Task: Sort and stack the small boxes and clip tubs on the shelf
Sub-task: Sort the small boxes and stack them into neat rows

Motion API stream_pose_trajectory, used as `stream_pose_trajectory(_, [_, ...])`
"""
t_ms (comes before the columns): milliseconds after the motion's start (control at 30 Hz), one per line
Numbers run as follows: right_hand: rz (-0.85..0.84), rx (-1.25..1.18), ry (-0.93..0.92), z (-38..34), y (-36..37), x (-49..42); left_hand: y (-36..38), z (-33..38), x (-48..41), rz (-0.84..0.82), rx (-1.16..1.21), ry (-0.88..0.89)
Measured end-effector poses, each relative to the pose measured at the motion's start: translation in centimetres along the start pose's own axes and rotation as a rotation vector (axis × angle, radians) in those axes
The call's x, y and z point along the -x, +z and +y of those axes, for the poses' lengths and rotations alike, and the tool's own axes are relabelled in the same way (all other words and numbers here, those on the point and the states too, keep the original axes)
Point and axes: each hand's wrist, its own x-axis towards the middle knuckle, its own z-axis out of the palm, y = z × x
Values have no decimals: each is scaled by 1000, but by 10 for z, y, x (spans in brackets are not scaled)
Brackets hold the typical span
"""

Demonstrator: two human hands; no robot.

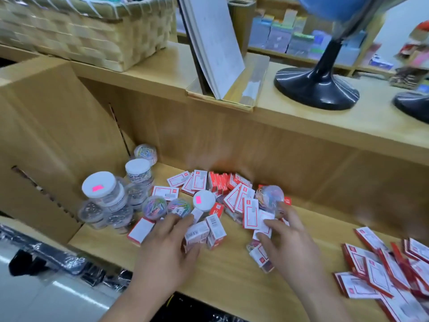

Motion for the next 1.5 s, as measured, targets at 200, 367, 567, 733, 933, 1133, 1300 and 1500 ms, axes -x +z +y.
stream_pose_trajectory(200, [2,-196,125,11,-7,-12,-10,23,-39,74,117,110])
stream_pose_trajectory(367, [31,-404,206,13,-18,-16,16,76,-88,-158,-42,162])
stream_pose_trajectory(567, [-103,-550,142,22,-21,-10,45,86,-107,-246,-51,77])
stream_pose_trajectory(733, [-78,-545,82,19,-32,-7,42,94,-115,-293,138,20])
stream_pose_trajectory(933, [-33,-694,125,8,-35,-13,34,93,-110,-287,161,133])
stream_pose_trajectory(1133, [-178,-1086,169,-5,-46,-10,19,115,-89,-287,755,-50])
stream_pose_trajectory(1300, [-181,-1245,219,5,-62,2,22,142,-71,-339,970,-32])
stream_pose_trajectory(1500, [-16,-1107,285,39,-77,28,62,165,-56,-439,813,94])
